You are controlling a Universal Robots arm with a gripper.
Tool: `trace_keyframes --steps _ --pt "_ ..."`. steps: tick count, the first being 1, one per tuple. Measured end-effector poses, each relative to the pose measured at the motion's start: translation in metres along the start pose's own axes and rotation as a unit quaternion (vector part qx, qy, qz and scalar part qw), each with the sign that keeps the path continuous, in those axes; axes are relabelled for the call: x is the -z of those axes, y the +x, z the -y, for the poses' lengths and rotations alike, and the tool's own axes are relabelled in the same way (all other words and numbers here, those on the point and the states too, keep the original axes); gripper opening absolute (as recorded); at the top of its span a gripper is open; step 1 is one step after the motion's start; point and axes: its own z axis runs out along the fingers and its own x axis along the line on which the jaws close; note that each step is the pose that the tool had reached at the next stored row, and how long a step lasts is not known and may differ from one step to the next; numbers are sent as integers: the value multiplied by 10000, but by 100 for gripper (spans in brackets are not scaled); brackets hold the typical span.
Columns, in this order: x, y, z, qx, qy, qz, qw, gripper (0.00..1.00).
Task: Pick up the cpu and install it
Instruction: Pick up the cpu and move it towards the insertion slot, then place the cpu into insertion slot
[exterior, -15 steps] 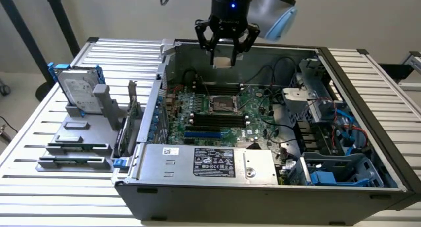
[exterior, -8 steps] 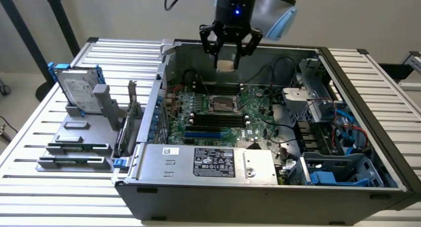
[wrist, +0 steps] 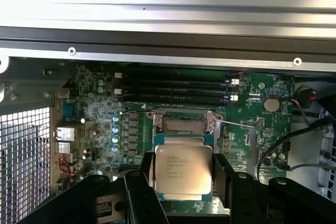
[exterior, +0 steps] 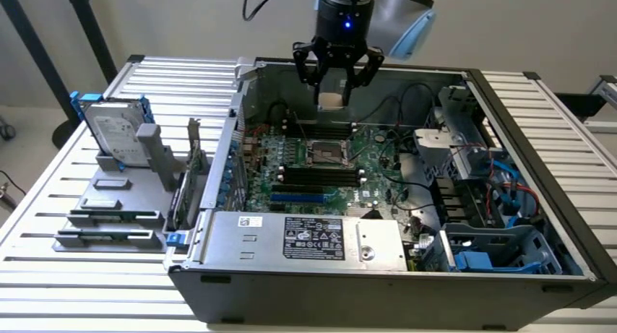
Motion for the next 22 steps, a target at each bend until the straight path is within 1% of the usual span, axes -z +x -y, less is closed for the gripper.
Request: trace_keyframes --steps 15,17,19,22 --pt "-2 0 2 -10 -2 1 10000 55" --pt "-9 1 2 -156 -5 4 9999 55" --pt "-23 1 2 -334 -9 7 9994 55" --pt "-47 0 3 -607 -16 13 9982 55"
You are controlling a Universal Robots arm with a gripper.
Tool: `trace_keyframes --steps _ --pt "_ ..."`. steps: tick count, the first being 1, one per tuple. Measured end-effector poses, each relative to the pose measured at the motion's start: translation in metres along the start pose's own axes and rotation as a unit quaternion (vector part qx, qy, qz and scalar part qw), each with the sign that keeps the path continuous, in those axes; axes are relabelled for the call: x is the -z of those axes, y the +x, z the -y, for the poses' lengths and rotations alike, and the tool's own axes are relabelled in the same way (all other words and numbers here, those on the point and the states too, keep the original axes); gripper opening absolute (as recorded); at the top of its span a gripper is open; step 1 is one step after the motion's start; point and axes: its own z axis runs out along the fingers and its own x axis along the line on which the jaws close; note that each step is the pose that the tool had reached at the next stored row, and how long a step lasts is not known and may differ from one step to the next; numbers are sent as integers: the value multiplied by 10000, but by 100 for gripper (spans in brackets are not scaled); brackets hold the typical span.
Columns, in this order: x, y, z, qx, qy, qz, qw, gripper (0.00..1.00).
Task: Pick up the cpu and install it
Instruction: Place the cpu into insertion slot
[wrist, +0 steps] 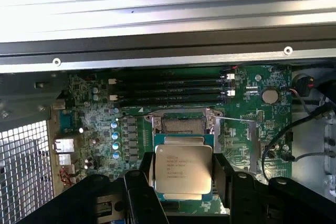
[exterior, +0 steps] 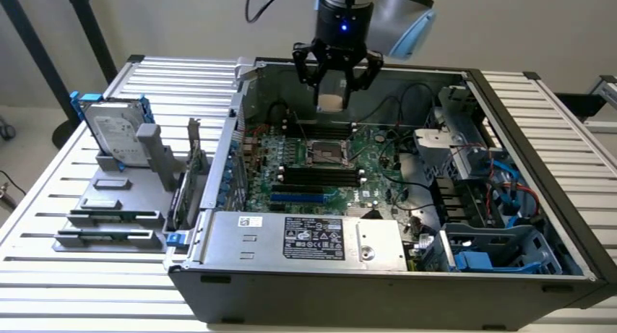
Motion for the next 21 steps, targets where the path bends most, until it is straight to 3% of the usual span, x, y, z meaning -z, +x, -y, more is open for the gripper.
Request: trace_keyframes --steps 6,11,16,21 --pt "-39 -1 1 -542 -14 11 9985 55" --pt "-54 -1 1 -996 -25 21 9950 55" --pt "-63 -2 1 -1447 -36 30 9895 55" --pt "-73 -2 1 -1892 -47 39 9819 55"
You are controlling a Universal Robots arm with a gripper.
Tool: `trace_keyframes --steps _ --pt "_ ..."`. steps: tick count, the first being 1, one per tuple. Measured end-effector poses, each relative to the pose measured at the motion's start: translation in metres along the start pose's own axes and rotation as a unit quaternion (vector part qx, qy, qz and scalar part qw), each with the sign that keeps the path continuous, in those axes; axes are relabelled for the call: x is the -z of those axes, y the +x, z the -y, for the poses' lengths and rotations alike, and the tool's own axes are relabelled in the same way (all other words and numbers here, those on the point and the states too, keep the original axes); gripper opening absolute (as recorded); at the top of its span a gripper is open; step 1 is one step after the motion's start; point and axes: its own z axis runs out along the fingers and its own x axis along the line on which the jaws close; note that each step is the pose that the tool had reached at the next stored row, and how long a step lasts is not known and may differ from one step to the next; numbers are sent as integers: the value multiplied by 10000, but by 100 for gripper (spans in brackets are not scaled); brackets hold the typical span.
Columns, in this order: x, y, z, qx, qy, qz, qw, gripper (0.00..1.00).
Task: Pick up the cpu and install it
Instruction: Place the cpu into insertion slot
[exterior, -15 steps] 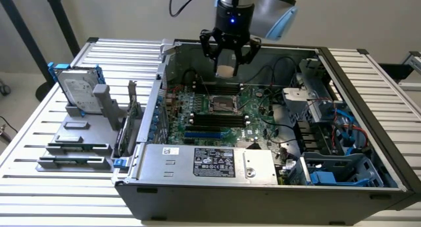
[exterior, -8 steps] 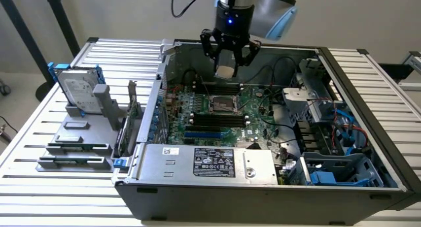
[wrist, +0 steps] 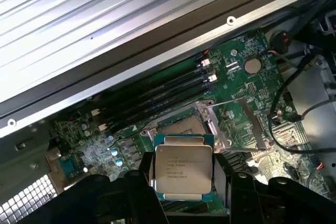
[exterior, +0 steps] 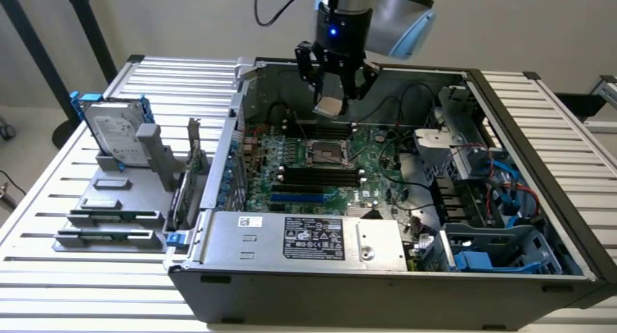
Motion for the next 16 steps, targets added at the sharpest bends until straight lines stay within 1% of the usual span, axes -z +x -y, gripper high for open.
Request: trace_keyframes --steps 2,4,6,8,12,16 --pt "-4 0 0 -188 -4 4 9998 55" --pt "-7 0 0 -368 -9 8 9993 55" --pt "-10 0 0 -547 -13 11 9985 55" --pt "-13 0 0 -732 -18 15 9973 55" --pt "-19 0 1 -1090 -27 23 9940 55" --pt "-26 -1 1 -1452 -36 30 9894 55"
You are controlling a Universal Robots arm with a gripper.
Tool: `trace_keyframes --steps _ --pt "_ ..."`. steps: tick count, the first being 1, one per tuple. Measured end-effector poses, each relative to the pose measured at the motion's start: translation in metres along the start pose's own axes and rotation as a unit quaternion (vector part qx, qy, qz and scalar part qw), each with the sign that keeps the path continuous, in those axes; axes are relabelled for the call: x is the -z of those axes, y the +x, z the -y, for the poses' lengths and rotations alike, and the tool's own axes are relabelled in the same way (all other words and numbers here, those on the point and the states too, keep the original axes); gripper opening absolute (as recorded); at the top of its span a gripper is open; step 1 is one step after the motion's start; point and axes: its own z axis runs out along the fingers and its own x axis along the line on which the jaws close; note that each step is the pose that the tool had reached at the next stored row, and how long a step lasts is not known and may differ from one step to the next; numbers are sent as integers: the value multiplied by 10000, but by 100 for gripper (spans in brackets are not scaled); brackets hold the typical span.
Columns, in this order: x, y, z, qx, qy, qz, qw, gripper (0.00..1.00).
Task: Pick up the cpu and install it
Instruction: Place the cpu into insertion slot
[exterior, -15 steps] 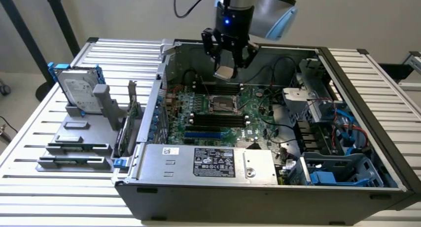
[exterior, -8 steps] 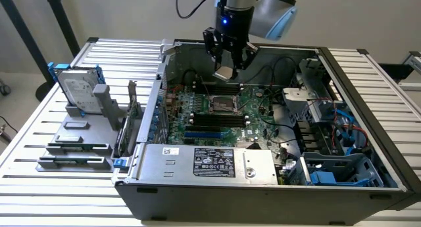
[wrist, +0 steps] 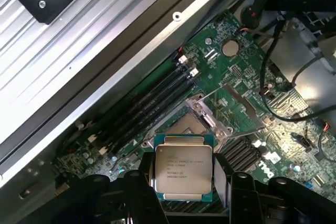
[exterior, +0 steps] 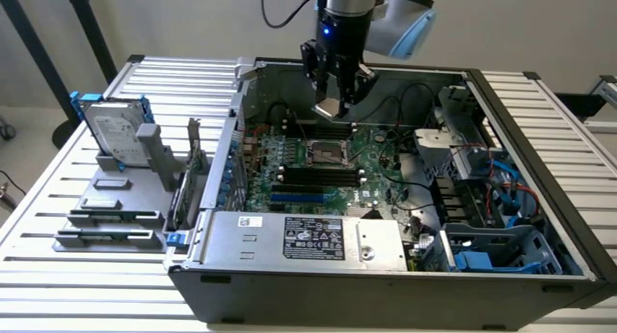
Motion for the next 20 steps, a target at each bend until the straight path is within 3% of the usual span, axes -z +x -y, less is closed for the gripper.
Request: trace_keyframes --steps 5,10,14,20 --pt "-9 0 0 -457 -12 9 9990 55" --pt "-19 0 0 -913 -23 19 9958 55" --pt "-27 -1 1 -1269 -31 26 9919 55" --pt "-40 -1 1 -1812 -45 37 9834 55"
